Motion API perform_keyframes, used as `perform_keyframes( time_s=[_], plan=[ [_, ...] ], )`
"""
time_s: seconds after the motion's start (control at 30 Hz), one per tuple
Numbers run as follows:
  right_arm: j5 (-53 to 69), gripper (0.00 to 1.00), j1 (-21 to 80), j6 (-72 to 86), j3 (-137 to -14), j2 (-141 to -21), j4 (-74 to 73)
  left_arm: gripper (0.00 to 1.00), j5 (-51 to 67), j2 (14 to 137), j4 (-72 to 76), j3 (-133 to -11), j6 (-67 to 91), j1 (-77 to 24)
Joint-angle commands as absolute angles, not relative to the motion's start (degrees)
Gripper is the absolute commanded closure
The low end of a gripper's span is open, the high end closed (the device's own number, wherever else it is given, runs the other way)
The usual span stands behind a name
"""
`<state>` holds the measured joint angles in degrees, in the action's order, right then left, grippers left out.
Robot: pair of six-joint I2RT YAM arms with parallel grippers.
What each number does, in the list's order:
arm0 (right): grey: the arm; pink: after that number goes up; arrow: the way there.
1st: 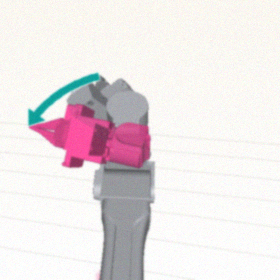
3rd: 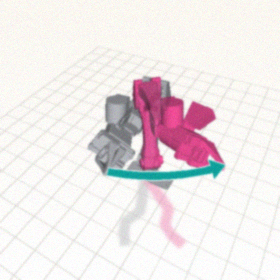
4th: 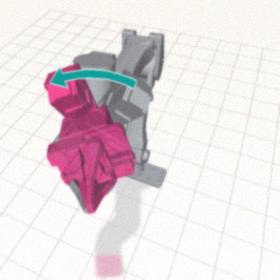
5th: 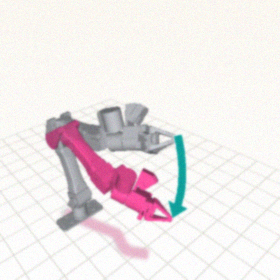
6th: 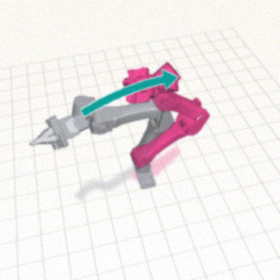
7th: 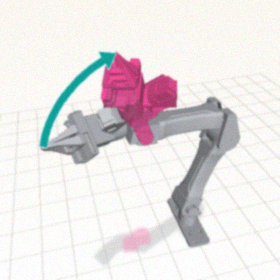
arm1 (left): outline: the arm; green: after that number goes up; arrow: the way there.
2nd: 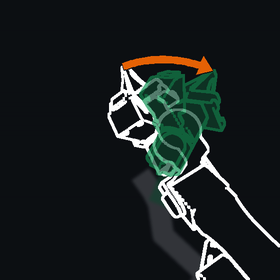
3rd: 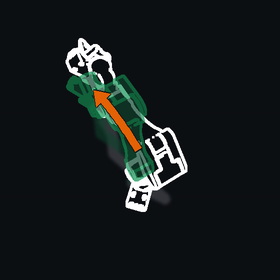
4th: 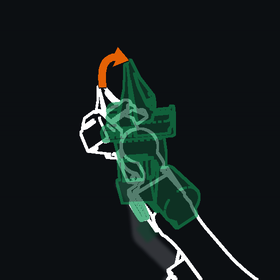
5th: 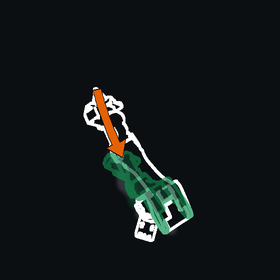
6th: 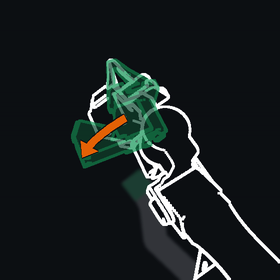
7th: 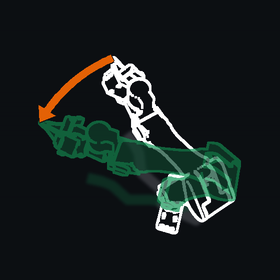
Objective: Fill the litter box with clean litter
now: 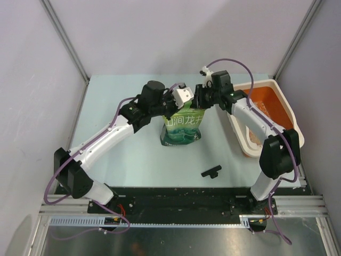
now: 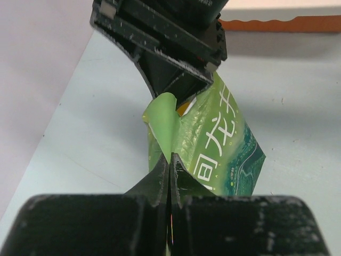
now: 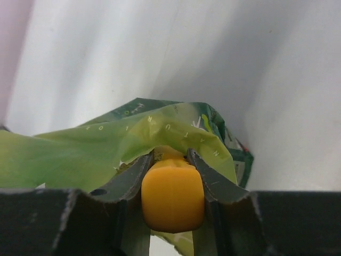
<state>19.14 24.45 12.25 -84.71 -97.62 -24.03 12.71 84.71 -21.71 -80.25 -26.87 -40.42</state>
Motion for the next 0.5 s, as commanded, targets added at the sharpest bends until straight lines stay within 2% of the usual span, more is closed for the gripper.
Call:
perform_keyframes(
  time_s=[0.0,0.23,0.47],
  plan=[
    [28.80,1.00,19.70,26.25,-82.88,-101.77,-18.57,1.00,13.97,81.30,-19.34,-80.60,-24.34,-40.52],
    [42.08,1.00,11.27,39.00,-82.71,-102.66,-10.21,1.00,13.80,80.86,-19.34,-79.45,-25.75,-40.52],
    [44.30,1.00,7.04,47.01,-82.79,-100.29,-6.50,1.00,12.57,81.12,-19.42,-79.80,-26.89,-40.25]
  ],
)
